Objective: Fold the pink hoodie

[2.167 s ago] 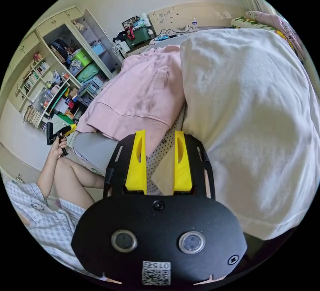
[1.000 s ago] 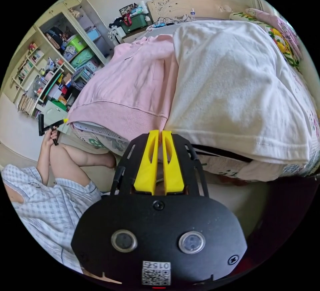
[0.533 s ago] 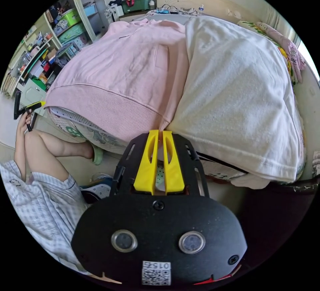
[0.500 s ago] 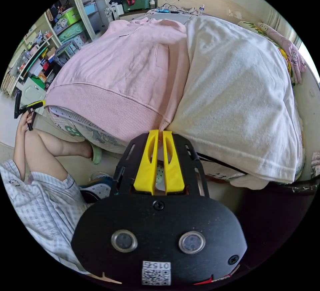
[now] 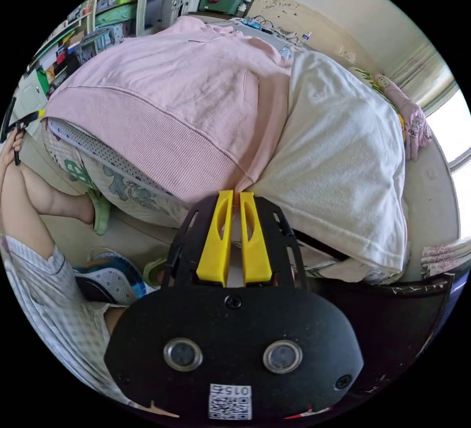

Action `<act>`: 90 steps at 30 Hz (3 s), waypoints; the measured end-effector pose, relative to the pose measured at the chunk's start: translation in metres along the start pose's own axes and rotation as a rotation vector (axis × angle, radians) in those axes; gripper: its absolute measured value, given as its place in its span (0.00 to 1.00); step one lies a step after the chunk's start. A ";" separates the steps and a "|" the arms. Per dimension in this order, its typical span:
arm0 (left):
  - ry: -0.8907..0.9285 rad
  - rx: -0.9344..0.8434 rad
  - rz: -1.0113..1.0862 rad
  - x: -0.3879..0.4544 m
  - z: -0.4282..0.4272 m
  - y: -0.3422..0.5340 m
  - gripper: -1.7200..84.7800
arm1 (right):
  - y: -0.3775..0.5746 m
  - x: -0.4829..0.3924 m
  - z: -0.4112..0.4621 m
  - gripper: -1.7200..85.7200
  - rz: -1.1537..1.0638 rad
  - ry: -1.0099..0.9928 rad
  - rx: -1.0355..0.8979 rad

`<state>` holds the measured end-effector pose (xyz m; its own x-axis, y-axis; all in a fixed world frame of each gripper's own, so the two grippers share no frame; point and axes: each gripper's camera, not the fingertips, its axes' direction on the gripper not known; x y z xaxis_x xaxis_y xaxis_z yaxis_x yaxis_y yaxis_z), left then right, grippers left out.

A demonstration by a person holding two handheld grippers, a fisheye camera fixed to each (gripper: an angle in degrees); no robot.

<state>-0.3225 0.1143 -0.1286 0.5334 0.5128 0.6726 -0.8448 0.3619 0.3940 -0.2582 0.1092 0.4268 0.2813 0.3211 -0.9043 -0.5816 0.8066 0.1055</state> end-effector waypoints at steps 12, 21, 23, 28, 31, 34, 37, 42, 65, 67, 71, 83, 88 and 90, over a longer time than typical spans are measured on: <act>-0.207 0.437 0.054 0.103 -0.089 0.029 0.10 | 0.136 0.044 -0.028 0.07 0.361 -0.039 0.524; 0.063 0.557 0.468 0.311 -0.006 -0.062 0.08 | 0.168 0.065 -0.023 0.08 0.365 -0.184 0.687; 0.144 0.420 0.536 0.355 0.062 -0.088 0.08 | 0.171 0.101 -0.017 0.09 0.391 -0.242 0.733; 0.153 0.091 0.616 0.427 0.215 -0.139 0.08 | 0.153 0.219 0.028 0.10 0.567 -0.324 0.741; 0.179 -0.074 0.634 0.452 0.292 -0.159 0.08 | 0.127 0.305 0.075 0.11 0.713 -0.362 0.699; 0.151 -0.270 0.695 0.465 0.341 -0.149 0.08 | 0.095 0.379 0.127 0.13 0.846 -0.423 0.707; -0.028 -0.380 0.793 0.468 0.364 -0.125 0.09 | 0.061 0.438 0.189 0.14 0.978 -0.520 0.716; -0.030 -0.414 0.750 0.445 0.380 -0.115 0.09 | 0.035 0.496 0.301 0.16 1.232 -0.638 0.762; 0.083 -0.435 0.786 0.406 0.386 -0.143 0.03 | -0.019 0.531 0.457 0.17 1.196 -0.152 0.493; 0.092 -0.436 0.780 0.401 0.383 -0.147 0.03 | -0.024 0.534 0.453 0.16 1.188 -0.125 0.514; 0.113 -0.445 0.760 0.389 0.377 -0.161 0.03 | -0.038 0.546 0.445 0.11 1.164 -0.103 0.520; 0.179 -0.336 0.674 0.364 0.313 -0.207 0.05 | -0.106 0.465 0.234 0.03 0.630 0.078 1.029; 0.302 -0.078 0.393 0.296 0.249 -0.250 0.10 | -0.147 0.359 0.112 0.03 0.252 -0.128 1.122; 0.411 0.049 0.202 0.248 0.223 -0.263 0.13 | -0.150 0.310 0.088 0.03 0.141 -0.234 1.115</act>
<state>0.0229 -0.0277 0.0746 0.3217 0.8392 0.4385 -0.9292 0.1908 0.3165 -0.0167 0.1313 0.1666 0.4705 0.4336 -0.7685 0.3471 0.7098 0.6130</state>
